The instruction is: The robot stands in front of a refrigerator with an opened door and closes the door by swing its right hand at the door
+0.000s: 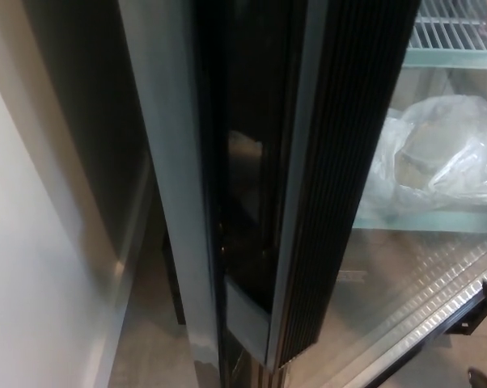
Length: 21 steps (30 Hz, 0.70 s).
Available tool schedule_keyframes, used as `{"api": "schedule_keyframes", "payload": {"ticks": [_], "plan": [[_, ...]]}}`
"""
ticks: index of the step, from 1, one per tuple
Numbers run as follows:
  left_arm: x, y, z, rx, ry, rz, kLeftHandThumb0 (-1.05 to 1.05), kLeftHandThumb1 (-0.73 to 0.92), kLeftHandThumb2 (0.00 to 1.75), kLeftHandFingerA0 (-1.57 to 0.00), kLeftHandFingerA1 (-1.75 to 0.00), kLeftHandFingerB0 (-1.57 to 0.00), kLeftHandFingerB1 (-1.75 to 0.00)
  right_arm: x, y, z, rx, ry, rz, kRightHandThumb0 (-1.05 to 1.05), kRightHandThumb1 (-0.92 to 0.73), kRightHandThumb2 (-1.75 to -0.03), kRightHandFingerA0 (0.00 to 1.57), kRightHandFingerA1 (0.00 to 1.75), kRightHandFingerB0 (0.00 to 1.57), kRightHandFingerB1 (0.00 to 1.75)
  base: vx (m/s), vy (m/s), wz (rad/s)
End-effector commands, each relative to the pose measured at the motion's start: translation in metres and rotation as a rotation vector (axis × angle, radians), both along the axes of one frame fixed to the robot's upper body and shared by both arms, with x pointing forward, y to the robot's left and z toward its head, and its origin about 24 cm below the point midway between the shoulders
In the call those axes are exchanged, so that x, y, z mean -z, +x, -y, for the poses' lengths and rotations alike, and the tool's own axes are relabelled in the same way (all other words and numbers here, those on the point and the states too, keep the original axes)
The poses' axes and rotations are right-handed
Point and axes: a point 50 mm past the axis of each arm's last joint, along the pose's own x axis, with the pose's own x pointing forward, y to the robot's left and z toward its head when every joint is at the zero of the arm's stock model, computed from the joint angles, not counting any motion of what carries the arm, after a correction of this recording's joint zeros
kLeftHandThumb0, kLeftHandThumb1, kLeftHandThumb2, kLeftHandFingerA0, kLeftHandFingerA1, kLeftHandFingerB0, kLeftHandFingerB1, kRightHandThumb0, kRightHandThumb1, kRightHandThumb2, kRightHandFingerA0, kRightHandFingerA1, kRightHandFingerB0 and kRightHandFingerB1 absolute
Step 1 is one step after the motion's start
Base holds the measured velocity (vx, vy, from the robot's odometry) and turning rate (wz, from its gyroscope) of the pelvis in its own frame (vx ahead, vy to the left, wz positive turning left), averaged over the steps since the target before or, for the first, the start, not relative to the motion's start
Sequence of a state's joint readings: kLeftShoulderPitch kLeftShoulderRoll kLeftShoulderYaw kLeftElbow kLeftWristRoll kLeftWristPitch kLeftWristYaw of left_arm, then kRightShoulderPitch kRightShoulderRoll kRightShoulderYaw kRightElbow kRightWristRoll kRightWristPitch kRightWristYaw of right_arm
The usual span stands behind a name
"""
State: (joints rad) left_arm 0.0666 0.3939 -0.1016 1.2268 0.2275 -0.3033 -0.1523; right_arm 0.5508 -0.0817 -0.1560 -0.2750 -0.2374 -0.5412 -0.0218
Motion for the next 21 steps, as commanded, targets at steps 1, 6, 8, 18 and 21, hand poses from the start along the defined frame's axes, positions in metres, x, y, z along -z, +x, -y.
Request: {"api": "schedule_keyframes", "payload": {"ticks": [1, 6, 8, 18, 21], "plan": [[-0.007, 0.001, -0.012, -0.024, -0.001, 0.013, -0.60, 0.88, 0.67, -0.31, -0.32, -0.25, -0.30, -0.154, -0.063, -0.048, 0.048, -0.126, 1.000, -0.75, -0.79, -0.65, 0.18, 0.45, 0.26, 0.39, 0.00, 0.000, 0.00], [-0.008, 0.004, -0.010, -0.026, -0.033, 0.040, -0.59, 0.88, 0.67, -0.31, -0.33, -0.25, -0.30, -0.155, -0.050, -0.073, -0.061, 0.157, 1.041, -0.73, -0.55, -0.58, 0.18, 0.37, 0.28, 0.34, 0.00, 0.000, 0.00], [-0.010, 0.007, -0.012, -0.028, -0.029, 0.052, -0.57, 0.88, 0.67, -0.32, -0.33, -0.26, -0.30, -0.161, -0.031, -0.081, -0.131, 0.346, 1.043, -0.58, -0.71, -0.62, 0.35, 0.56, 0.48, 0.48, 0.00, 0.000, 0.00], [-0.012, 0.015, -0.013, -0.014, -0.005, 0.058, -0.60, 0.88, 0.67, -0.32, -0.33, -0.26, -0.30, -0.132, 0.007, -0.092, -0.161, -0.401, 0.835, -0.65, -0.55, -0.88, 0.00, 0.14, 0.05, 0.26, 0.00, 0.000, 0.00], [-0.011, 0.016, -0.012, -0.015, -0.007, 0.056, -0.60, 0.88, 0.67, -0.34, -0.34, -0.26, -0.31, -0.122, 0.034, -0.091, -0.204, -0.442, 0.789, -0.58, -0.81, -0.65, 0.00, 0.23, 0.09, 0.25, 0.00, 0.000, 0.00]]}}
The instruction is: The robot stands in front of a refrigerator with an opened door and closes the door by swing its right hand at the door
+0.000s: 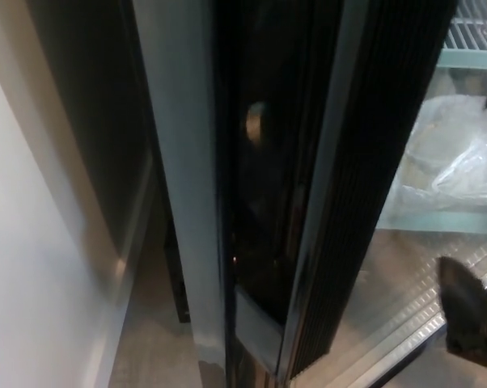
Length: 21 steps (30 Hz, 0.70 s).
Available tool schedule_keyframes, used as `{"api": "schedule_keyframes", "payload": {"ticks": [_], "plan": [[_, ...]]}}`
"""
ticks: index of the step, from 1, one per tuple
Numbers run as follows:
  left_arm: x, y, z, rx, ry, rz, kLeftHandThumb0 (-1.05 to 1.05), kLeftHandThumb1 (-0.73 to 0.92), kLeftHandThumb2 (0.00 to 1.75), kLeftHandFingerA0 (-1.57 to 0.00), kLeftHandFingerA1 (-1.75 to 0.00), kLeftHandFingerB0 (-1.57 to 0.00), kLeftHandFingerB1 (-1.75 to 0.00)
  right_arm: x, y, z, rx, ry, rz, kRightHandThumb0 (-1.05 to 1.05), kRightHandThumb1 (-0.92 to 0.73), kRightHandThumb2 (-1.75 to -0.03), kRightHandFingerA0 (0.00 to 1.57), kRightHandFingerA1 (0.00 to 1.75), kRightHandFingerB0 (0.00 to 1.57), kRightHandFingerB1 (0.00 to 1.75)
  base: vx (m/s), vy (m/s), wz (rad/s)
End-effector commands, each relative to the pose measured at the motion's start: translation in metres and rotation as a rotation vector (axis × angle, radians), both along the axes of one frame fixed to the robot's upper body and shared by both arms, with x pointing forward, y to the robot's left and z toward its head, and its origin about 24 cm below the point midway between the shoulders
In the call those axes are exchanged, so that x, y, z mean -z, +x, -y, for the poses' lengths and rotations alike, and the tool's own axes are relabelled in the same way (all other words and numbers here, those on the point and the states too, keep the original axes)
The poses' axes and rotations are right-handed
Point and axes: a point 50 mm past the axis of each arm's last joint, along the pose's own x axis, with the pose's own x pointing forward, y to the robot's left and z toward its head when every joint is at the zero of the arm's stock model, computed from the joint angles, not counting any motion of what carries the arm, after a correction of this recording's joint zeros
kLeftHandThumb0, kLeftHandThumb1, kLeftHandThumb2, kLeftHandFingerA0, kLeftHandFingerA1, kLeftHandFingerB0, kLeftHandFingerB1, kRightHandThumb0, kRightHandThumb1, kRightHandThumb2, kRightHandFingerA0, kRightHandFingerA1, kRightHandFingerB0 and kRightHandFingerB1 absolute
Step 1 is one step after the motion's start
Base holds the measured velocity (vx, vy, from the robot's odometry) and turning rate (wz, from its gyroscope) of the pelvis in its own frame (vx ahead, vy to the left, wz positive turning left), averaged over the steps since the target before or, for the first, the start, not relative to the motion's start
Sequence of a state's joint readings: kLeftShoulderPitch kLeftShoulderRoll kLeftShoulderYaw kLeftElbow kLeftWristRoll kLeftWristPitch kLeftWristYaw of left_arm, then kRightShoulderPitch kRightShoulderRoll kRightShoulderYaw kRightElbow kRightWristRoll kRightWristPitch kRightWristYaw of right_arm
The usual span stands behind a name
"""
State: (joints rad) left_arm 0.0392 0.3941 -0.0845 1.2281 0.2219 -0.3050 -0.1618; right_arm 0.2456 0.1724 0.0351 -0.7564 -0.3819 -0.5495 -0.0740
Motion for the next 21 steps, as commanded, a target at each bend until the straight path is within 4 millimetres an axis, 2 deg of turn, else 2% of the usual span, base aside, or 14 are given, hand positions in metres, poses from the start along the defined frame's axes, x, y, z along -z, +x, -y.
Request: {"api": "schedule_keyframes", "payload": {"ticks": [1, 2, 3, 4, 8, 13, 15, 16, 18, 19, 20, 21], "plan": [[-0.008, 0.004, -0.011, -0.004, 0.003, 0.025, -0.60, 0.88, 0.67, -0.34, -0.34, -0.26, -0.31, 0.015, 0.030, -0.014, 0.171, -0.525, 0.044, -0.58, -0.81, -0.65, 0.00, 0.23, 0.09, 0.25, 0.00, 0.000, 0.00], [-0.008, 0.002, -0.012, 0.000, 0.006, 0.015, -0.60, 0.89, 0.67, -0.33, -0.33, -0.26, -0.30, 0.022, 0.050, -0.018, 0.143, -0.543, 0.011, -0.62, -0.62, -0.95, 0.00, 0.22, 0.03, 0.28, 0.00, 0.000, 0.00], [-0.007, 0.001, -0.012, 0.000, 0.006, 0.011, -0.60, 0.89, 0.67, -0.33, -0.33, -0.26, -0.30, 0.024, 0.053, -0.018, 0.136, -0.547, 0.005, -0.62, -0.62, -0.95, 0.00, 0.22, 0.03, 0.28, 0.00, 0.000, 0.00], [-0.007, -0.002, -0.011, -0.004, 0.004, 0.010, -0.60, 0.88, 0.67, -0.33, -0.34, -0.26, -0.30, 0.029, 0.066, -0.020, 0.135, -0.567, -0.026, -0.61, -0.81, -0.64, 0.03, 0.22, 0.08, 0.24, 0.00, 0.000, 0.00], [-0.006, -0.007, -0.011, -0.014, 0.004, 0.008, -0.58, 0.88, 0.67, -0.34, -0.34, -0.26, -0.30, 0.037, 0.083, -0.022, 0.146, -0.612, -0.080, -0.62, -0.81, -0.63, 0.04, 0.24, 0.10, 0.25, 0.00, 0.000, 0.00], [-0.005, 0.007, -0.008, -0.011, 0.031, 0.023, -0.60, 0.89, 0.67, -0.35, -0.34, -0.27, -0.30, 0.044, 0.131, -0.021, 0.231, -0.720, -0.158, -0.63, -0.82, -0.64, 0.03, 0.25, 0.11, 0.26, 0.00, 0.000, 0.00], [-0.006, 0.007, -0.008, 0.017, 0.055, 0.021, -0.59, 0.91, 0.67, -0.38, -0.35, -0.28, -0.31, 0.047, 0.141, -0.021, 0.266, -0.758, -0.182, -0.62, -0.84, -0.64, 0.02, 0.25, 0.09, 0.26, 0.00, 0.000, 0.00], [-0.006, 0.008, -0.008, 0.032, 0.065, 0.020, -0.61, 0.86, 0.68, -0.40, -0.36, -0.27, -0.31, 0.053, 0.159, -0.020, 0.304, -0.796, -0.229, -0.60, -0.85, -0.64, 0.04, 0.24, 0.09, 0.25, 0.00, 0.000, 0.00], [-0.006, 0.010, -0.007, 0.041, 0.066, 0.019, -0.59, 0.91, 0.67, -0.41, -0.36, -0.29, -0.31, 0.059, 0.184, -0.019, 0.352, -0.843, -0.300, -0.57, -0.80, -0.69, 0.06, 0.19, 0.10, 0.22, 0.00, 0.000, 0.00], [-0.006, 0.011, -0.007, 0.043, 0.065, 0.019, -0.59, 0.91, 0.67, -0.41, -0.36, -0.29, -0.31, 0.060, 0.188, -0.019, 0.358, -0.848, -0.310, -0.57, -0.80, -0.69, 0.06, 0.19, 0.10, 0.22, 0.00, 0.000, 0.00], [-0.006, 0.012, -0.007, 0.040, 0.064, 0.014, -0.60, 0.90, 0.67, -0.41, -0.36, -0.29, -0.31, 0.063, 0.199, -0.018, 0.372, -0.872, -0.356, -0.62, -0.66, -0.95, 0.01, 0.24, 0.04, 0.27, 0.00, 0.000, 0.00], [-0.005, 0.012, -0.006, 0.038, 0.063, 0.010, -0.60, 0.90, 0.67, -0.41, -0.36, -0.29, -0.31, 0.065, 0.206, -0.018, 0.383, -0.889, -0.388, -0.62, -0.66, -0.95, 0.01, 0.24, 0.04, 0.27, 0.00, 0.000, 0.00]]}}
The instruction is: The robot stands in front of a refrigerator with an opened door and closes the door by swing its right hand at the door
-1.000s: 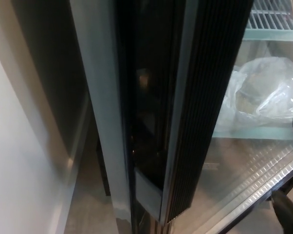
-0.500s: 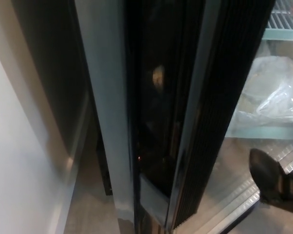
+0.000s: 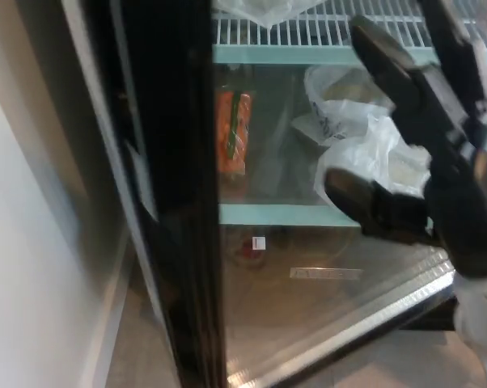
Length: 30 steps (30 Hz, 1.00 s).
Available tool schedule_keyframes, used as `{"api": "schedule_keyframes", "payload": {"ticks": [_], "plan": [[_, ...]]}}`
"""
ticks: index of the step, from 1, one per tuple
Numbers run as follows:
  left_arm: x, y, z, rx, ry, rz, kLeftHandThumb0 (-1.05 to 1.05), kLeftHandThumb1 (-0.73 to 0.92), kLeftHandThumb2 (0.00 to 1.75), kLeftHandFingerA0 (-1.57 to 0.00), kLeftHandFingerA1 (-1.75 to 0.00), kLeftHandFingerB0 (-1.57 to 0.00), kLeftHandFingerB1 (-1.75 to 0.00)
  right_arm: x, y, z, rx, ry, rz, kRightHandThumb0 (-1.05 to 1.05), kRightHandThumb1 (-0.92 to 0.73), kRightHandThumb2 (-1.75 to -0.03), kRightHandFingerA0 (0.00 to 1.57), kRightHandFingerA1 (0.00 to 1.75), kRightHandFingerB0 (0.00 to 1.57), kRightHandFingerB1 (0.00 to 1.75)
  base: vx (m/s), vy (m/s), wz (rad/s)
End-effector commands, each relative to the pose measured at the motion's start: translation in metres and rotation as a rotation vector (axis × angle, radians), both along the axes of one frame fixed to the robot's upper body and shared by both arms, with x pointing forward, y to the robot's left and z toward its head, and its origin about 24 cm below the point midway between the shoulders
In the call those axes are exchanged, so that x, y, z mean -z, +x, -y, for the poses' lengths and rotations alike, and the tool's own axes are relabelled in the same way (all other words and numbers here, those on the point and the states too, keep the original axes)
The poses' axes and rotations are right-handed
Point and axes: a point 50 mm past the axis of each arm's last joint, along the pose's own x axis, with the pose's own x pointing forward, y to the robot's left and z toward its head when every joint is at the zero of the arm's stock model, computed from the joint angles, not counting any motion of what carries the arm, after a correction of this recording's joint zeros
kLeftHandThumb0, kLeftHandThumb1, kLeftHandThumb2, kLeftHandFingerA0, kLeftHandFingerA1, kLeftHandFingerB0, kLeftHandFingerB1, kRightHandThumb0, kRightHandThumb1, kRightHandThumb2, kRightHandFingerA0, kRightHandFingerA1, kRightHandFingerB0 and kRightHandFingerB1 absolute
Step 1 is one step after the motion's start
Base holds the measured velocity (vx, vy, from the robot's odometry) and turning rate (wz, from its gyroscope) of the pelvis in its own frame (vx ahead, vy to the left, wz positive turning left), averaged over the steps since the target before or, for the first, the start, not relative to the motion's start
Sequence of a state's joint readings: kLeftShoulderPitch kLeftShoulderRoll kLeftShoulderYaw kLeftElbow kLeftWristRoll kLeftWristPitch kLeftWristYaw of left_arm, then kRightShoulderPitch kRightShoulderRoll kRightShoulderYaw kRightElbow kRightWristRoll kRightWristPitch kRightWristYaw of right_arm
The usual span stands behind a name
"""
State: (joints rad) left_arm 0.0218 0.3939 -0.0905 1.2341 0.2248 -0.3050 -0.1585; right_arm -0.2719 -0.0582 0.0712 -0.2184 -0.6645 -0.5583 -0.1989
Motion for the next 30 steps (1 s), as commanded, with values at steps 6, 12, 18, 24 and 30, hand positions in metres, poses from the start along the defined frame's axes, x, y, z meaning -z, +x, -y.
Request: {"api": "schedule_keyframes", "payload": {"ticks": [6, 12, 18, 24, 30], "plan": [[-0.005, 0.010, -0.005, 0.042, 0.040, -0.005, -0.60, 0.91, 0.67, -0.39, -0.35, -0.28, -0.30, 0.062, 0.154, 0.020, 0.666, -0.749, -0.555, -0.66, -0.66, -0.97, 0.00, 0.24, 0.06, 0.28, 0.00, 0.000, 0.00], [-0.009, 0.015, -0.008, 0.056, 0.045, 0.004, -0.65, 0.77, 0.91, -0.31, -0.44, -0.22, -0.40, 0.058, 0.160, 0.021, 0.688, -0.770, -0.587, -0.63, -0.84, -0.68, 0.04, 0.19, 0.11, 0.23, 0.00, 0.000, 0.00], [-0.009, 0.012, -0.010, 0.027, 0.018, -0.001, -0.58, 0.89, 0.67, -0.37, -0.35, -0.26, -0.30, 0.073, 0.153, 0.017, 0.620, -0.799, -0.576, -0.67, -0.67, -0.95, 0.03, 0.25, 0.07, 0.31, 0.00, 0.000, 0.00], [-0.007, 0.004, -0.011, 0.066, 0.043, -0.033, -0.59, 0.90, 0.67, -0.39, -0.35, -0.28, -0.31, 0.102, 0.135, 0.014, 0.515, -0.764, -0.578, -0.56, -0.76, -0.62, 0.09, 0.27, 0.15, 0.27, 0.00, 0.000, 0.00], [-0.007, 0.009, -0.009, 0.074, 0.048, -0.023, -0.60, 0.90, 0.67, -0.40, -0.35, -0.27, -0.30, 0.115, 0.116, 0.012, 0.393, -0.716, -0.590, -0.54, -0.75, -0.62, 0.06, 0.26, 0.14, 0.27, 0.00, 0.000, 0.00]]}}
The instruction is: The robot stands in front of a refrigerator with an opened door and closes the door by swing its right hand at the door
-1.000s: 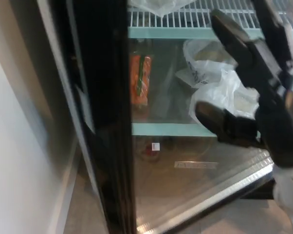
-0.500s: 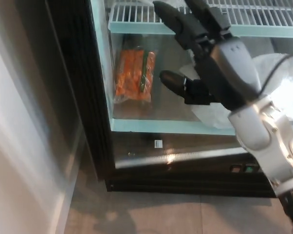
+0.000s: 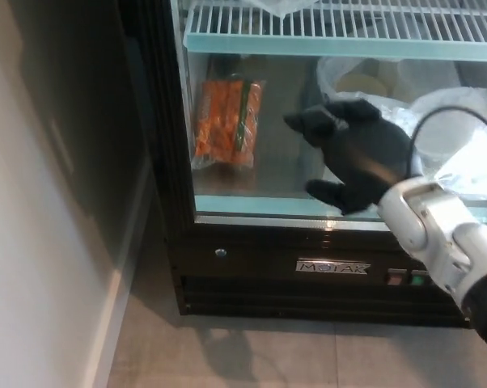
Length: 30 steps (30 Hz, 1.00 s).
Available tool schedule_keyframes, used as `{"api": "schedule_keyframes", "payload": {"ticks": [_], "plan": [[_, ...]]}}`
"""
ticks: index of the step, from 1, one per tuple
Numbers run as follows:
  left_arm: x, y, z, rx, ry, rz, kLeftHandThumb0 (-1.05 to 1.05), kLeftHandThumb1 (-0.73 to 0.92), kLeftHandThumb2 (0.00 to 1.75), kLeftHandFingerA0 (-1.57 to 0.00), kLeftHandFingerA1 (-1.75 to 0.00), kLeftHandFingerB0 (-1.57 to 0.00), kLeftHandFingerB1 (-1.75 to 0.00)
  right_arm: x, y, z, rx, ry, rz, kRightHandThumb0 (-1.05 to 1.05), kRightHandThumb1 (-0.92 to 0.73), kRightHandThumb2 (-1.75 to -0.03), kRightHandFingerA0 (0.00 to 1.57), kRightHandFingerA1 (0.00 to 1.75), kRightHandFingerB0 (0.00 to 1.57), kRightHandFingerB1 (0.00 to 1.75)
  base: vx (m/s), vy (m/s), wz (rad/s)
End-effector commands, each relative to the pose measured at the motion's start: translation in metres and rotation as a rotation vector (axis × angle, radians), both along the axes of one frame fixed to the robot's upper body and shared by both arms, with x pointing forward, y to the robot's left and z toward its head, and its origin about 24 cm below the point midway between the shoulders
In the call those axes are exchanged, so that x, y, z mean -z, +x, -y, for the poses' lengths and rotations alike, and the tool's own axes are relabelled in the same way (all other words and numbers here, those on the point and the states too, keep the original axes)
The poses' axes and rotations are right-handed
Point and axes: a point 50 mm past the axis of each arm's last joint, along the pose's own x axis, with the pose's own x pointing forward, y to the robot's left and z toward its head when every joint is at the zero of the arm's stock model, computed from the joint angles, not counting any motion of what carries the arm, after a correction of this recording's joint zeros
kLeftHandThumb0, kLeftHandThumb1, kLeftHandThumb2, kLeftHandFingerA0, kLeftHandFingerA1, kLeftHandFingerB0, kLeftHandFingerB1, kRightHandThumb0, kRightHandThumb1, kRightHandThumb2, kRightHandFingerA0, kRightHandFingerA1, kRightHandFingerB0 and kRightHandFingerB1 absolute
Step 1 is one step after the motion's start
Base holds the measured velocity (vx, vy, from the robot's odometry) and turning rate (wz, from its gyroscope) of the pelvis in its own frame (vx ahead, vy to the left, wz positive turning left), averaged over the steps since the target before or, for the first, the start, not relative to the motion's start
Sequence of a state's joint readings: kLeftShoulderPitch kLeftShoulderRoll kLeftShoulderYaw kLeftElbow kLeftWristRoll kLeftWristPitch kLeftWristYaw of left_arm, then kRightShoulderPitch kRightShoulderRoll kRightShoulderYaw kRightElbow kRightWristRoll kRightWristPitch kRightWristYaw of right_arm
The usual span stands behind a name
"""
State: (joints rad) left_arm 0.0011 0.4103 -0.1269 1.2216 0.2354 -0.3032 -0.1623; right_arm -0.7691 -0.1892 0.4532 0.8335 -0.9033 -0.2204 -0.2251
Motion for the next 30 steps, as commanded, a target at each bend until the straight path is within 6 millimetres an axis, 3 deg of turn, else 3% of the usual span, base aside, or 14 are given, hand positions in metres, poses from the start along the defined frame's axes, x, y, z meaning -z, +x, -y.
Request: {"api": "schedule_keyframes", "payload": {"ticks": [1, 2, 3, 4, 5, 7, 11, 12, 13, 16, 17, 22, 27, 30], "plan": [[-0.004, -0.001, -0.008, 0.022, 0.034, -0.026, -0.60, 0.90, 0.67, -0.40, -0.35, -0.27, -0.30, 0.010, -0.011, 0.009, -0.001, -0.006, -0.009, -0.54, -0.75, -0.62, 0.06, 0.26, 0.14, 0.27, 0.00, 0.000, 0.00], [-0.004, -0.001, -0.008, 0.022, 0.034, -0.026, -0.60, 0.90, 0.67, -0.40, -0.35, -0.27, -0.30, 0.010, -0.011, 0.009, -0.001, -0.007, -0.009, -0.54, -0.75, -0.62, 0.06, 0.26, 0.14, 0.27, 0.00, 0.000, 0.00], [-0.003, -0.001, -0.007, 0.019, 0.030, -0.024, -0.62, 0.85, 0.68, -0.40, -0.36, -0.28, -0.32, 0.023, -0.027, 0.014, -0.025, 0.021, -0.025, -0.32, -0.59, -1.08, 0.00, 0.49, 0.00, 0.46, 0.00, 0.000, 0.00], [-0.003, -0.002, -0.006, 0.016, 0.027, -0.022, -0.62, 0.85, 0.68, -0.40, -0.36, -0.28, -0.32, 0.031, -0.039, 0.017, -0.044, 0.041, -0.038, -0.32, -0.59, -1.08, 0.00, 0.49, 0.00, 0.46, 0.00, 0.000, 0.00], [-0.002, -0.002, -0.006, 0.013, 0.026, -0.021, -0.60, 0.90, 0.67, -0.40, -0.35, -0.28, -0.31, 0.045, -0.061, 0.024, -0.063, 0.076, -0.061, -0.32, -0.57, -1.07, 0.00, 0.50, 0.00, 0.46, 0.00, 0.000, 0.00], [-0.002, -0.002, -0.006, 0.014, 0.031, -0.025, -0.60, 0.90, 0.67, -0.40, -0.35, -0.28, -0.31, 0.055, -0.077, 0.028, -0.064, 0.099, -0.081, -0.32, -0.57, -1.07, 0.00, 0.50, 0.00, 0.46, -0.01, -0.002, 0.03], [-0.002, -0.004, -0.007, 0.015, 0.033, -0.029, -0.60, 0.90, 0.67, -0.40, -0.35, -0.28, -0.31, 0.055, -0.081, 0.027, -0.063, 0.100, -0.086, -0.32, -0.57, -1.07, 0.00, 0.50, 0.00, 0.46, 0.00, 0.000, 0.00], [-0.003, 0.000, -0.008, 0.015, 0.034, -0.023, -0.61, 0.90, 0.67, -0.39, -0.35, -0.29, -0.31, 0.080, -0.124, 0.042, -0.036, 0.195, -0.173, -0.52, -0.72, -0.62, 0.15, 0.28, 0.22, 0.29, 0.00, 0.000, 0.00], [-0.004, 0.006, -0.007, 0.021, 0.039, -0.022, -0.60, 0.90, 0.67, -0.39, -0.35, -0.28, -0.30, 0.091, -0.149, 0.050, 0.000, 0.239, -0.241, -0.31, -0.58, -1.07, 0.00, 0.50, 0.00, 0.47, 0.00, 0.000, 0.00], [-0.005, 0.007, -0.007, 0.023, 0.041, -0.023, -0.60, 0.90, 0.67, -0.39, -0.35, -0.28, -0.30, 0.092, -0.153, 0.051, 0.011, 0.242, -0.257, -0.31, -0.58, -1.07, 0.00, 0.50, 0.00, 0.47, 0.00, 0.000, 0.00], [-0.005, 0.005, -0.007, 0.012, 0.030, -0.016, -0.58, 0.89, 0.66, -0.35, -0.34, -0.27, -0.31, 0.106, -0.165, 0.062, 0.080, 0.288, -0.317, -0.50, -0.73, -0.63, 0.17, 0.29, 0.23, 0.30, 0.00, 0.000, 0.00], [-0.004, -0.005, -0.010, -0.013, 0.020, -0.023, -0.59, 0.90, 0.67, -0.35, -0.34, -0.26, -0.30, 0.152, -0.211, 0.103, 0.370, 0.410, -0.608, -0.46, -0.73, -0.63, 0.26, 0.32, 0.23, 0.29, 0.00, 0.000, 0.00], [-0.004, -0.004, -0.010, 0.012, 0.049, -0.018, -0.59, 0.89, 0.67, -0.38, -0.35, -0.30, -0.31, 0.164, -0.219, 0.122, 0.458, 0.351, -0.703, -0.48, -0.74, -0.63, 0.27, 0.32, 0.26, 0.30, 0.00, 0.000, 0.00], [-0.007, -0.002, -0.014, -0.004, 0.038, -0.017, -0.60, 0.89, 0.67, -0.33, -0.34, -0.26, -0.30, 0.189, -0.214, 0.154, 0.709, 0.399, -0.918, -0.52, -0.71, -0.61, 0.27, 0.35, 0.33, 0.33, 0.00, 0.000, 0.00]]}}
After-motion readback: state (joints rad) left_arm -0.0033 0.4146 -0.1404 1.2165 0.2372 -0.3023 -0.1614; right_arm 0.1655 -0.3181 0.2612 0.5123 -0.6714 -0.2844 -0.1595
